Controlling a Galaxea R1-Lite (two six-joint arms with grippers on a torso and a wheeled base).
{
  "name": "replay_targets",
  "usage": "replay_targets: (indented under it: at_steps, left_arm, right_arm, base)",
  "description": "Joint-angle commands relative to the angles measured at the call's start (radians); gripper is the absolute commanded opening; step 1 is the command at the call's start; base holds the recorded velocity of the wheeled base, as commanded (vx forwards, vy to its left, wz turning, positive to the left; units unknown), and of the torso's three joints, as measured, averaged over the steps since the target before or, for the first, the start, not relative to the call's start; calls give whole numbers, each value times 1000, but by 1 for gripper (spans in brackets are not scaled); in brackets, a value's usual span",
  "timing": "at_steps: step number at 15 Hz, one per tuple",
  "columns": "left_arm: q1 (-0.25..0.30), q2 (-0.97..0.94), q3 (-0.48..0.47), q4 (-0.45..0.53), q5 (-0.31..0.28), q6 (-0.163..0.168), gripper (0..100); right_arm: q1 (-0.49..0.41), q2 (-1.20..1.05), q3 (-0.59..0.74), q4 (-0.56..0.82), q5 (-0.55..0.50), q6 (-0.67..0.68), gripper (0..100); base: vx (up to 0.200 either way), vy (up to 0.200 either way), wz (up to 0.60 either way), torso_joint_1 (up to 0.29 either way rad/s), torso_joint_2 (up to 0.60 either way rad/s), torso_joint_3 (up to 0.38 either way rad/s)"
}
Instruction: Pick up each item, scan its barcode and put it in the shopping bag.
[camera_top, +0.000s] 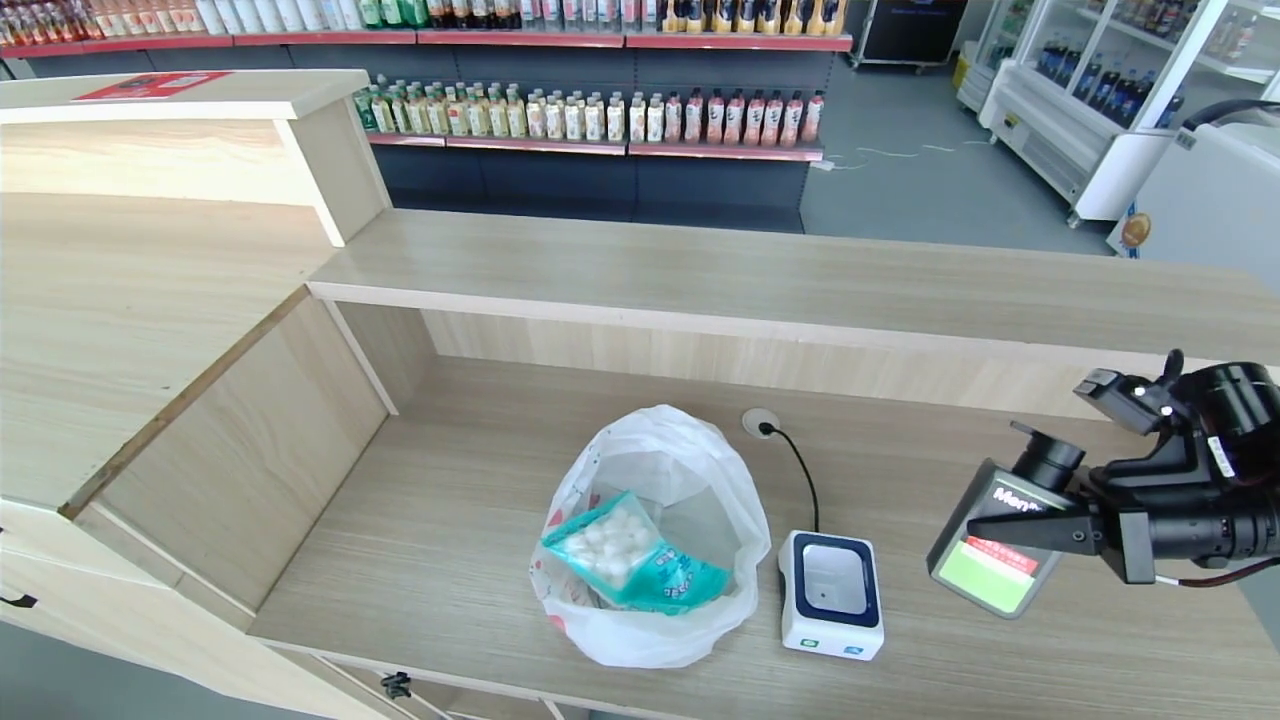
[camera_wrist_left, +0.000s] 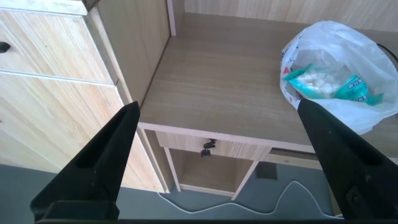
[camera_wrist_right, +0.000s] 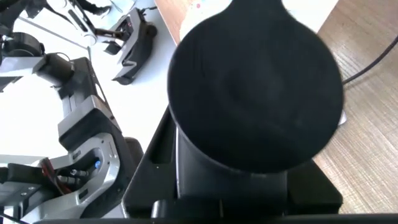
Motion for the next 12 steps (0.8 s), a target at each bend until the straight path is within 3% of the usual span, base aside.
replay_targets:
  at_steps: [1,12]
  left_arm:
    - [0,0,0,0,0,0,100]
    - [0,0,0,0,0,0,100]
  right_arm:
    - [-2,75,21,-4,-3,-34,0]
    - [15,200,16,-69,-3,-57,0]
  base:
    - [0,0,0,0,0,0]
    - [0,0,0,0,0,0]
